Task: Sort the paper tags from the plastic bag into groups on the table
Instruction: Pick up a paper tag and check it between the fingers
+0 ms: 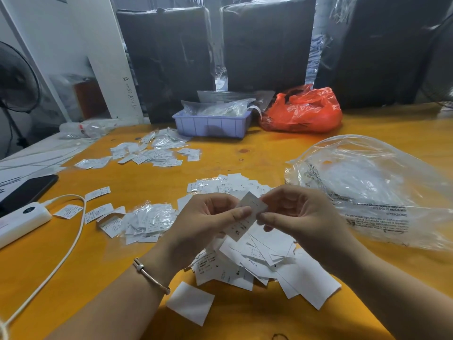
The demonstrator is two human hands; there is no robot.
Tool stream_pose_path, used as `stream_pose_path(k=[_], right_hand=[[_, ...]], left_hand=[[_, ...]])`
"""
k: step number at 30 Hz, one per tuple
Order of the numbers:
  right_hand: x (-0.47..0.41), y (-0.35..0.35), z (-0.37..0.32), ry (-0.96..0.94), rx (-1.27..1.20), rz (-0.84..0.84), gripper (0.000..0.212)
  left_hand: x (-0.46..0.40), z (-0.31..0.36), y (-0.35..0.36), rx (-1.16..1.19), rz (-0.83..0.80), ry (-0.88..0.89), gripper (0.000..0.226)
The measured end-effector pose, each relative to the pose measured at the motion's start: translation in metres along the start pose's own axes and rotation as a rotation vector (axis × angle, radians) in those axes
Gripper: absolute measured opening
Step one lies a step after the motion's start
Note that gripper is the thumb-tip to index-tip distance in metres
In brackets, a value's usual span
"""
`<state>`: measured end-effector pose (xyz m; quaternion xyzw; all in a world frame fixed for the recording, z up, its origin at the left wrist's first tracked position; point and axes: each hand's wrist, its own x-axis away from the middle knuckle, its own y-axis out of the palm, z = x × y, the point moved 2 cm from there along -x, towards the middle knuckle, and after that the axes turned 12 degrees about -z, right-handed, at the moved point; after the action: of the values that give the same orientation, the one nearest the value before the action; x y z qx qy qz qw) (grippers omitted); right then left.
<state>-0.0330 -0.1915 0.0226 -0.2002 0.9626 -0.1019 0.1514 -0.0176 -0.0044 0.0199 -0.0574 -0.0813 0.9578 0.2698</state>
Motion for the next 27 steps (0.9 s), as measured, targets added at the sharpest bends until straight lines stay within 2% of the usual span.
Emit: stream_pose_path(k=[5,10,16,19,21,23,27], right_hand=[[-0.002,-0.003,0.001,0.038,-0.092,-0.029,0.010],[-0.003,0.000,0.006,0.105,-0.137,-0.062,0.014],[-0.003,0.002,0.007,0.069,-0.135,-0.083,0.018],[-0.002,0.003,0.008,0.048,-0.060,-0.073,0.018],[-0.003,0.003,0.008,0.044,-0.034,-0.054,0.018],[-0.003,0.001,0.009,0.046,-0.022,-0.029,0.017],[-0.004,-0.005,0.011,0.062,-0.011,0.009,0.015]], left_hand=[[-0.001,0.000,-0.005,0.014,0.038,0.028,0.027],[0.001,0.000,-0.008,-0.006,0.049,0.084,0.025],[0.001,-0.002,-0.014,-0.077,-0.069,0.043,0.028],[0.002,-0.003,-0.016,-0.135,-0.081,0.016,0.021],[0.003,-0.002,-0.020,-0.167,-0.023,0.024,0.013],[0.003,0.000,-0.032,-0.199,0.101,0.035,0.015],[0.008,-0.005,-0.078,-0.304,0.499,-0.025,0.020]])
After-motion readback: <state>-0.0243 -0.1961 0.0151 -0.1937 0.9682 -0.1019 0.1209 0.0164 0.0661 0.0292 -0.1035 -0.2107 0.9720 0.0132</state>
